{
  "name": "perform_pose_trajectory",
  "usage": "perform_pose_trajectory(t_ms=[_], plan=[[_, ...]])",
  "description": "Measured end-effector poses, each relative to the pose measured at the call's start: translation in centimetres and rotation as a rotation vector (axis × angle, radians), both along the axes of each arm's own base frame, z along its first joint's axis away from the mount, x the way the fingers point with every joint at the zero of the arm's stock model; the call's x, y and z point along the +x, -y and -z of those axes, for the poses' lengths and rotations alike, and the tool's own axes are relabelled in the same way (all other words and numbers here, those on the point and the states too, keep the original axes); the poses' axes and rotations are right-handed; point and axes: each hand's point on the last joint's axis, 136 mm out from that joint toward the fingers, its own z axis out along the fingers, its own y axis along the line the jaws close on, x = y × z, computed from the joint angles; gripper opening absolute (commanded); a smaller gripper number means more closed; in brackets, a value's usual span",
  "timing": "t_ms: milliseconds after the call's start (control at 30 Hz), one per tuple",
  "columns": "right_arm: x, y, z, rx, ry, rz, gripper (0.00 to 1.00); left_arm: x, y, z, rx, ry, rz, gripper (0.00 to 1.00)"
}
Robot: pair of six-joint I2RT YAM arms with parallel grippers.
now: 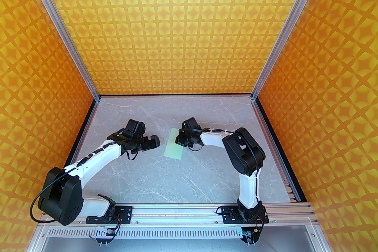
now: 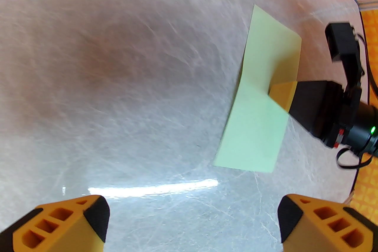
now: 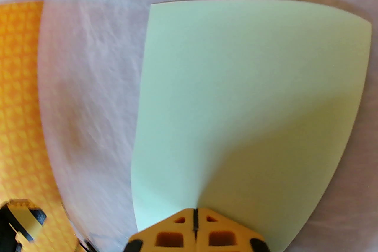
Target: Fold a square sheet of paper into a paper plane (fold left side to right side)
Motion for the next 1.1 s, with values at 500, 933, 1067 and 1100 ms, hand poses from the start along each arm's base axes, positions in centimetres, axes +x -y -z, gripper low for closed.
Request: perform_pose_trajectory(t_ms=[500,933,1067,1100], plan=[[-2.7,1.3,-3.3,0.010,0.024,-0.021,0.00,0.9,5.1,1.8,-0.147,0.009,0.025,0.93],[-3.6,2.1,0.3,-0.040,-0.017,0.000,0.00,-0.1,8.6,5.5,-0.174,-0.077,0.082,0.87],[-3.5,2.1,0.4,-0.033,-0.006,0.000,0.00,-0.1,9.3,5.8,-0.191,-0.089,0.093,0.86],[-3.5,2.1,0.4,-0.032,-0.004,0.000,0.00,0.0,9.6,5.8,-0.199,-0.089,0.098,0.85]])
